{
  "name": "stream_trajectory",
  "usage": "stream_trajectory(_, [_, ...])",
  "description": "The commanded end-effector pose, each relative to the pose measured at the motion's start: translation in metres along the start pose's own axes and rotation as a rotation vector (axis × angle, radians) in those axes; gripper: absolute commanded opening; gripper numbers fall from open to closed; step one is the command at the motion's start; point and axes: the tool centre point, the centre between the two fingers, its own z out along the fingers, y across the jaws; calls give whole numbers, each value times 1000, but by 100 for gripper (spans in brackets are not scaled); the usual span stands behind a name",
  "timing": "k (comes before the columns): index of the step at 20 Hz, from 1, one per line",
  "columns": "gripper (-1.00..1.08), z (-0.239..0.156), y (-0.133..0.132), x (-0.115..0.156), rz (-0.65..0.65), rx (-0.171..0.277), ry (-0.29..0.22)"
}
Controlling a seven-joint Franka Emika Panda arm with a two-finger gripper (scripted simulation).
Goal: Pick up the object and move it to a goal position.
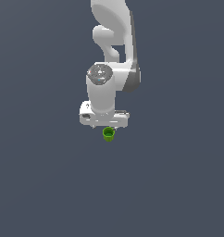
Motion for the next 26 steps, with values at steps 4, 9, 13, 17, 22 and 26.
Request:
stream_trajectory(4, [100,-2,0,2,-7,-3,5])
stream_trajectory(9, [100,-13,-2,9,-40,-14,27])
stream_trajectory(13, [100,-14,-2,9,-43,-15,29])
stream_trajectory(17, [100,-13,-2,9,-45,-15,29])
stream_trajectory(22, [100,-5,-3,6,-78,-13,32])
stream_trajectory(26, [100,6,-5,1,-129,-10,37])
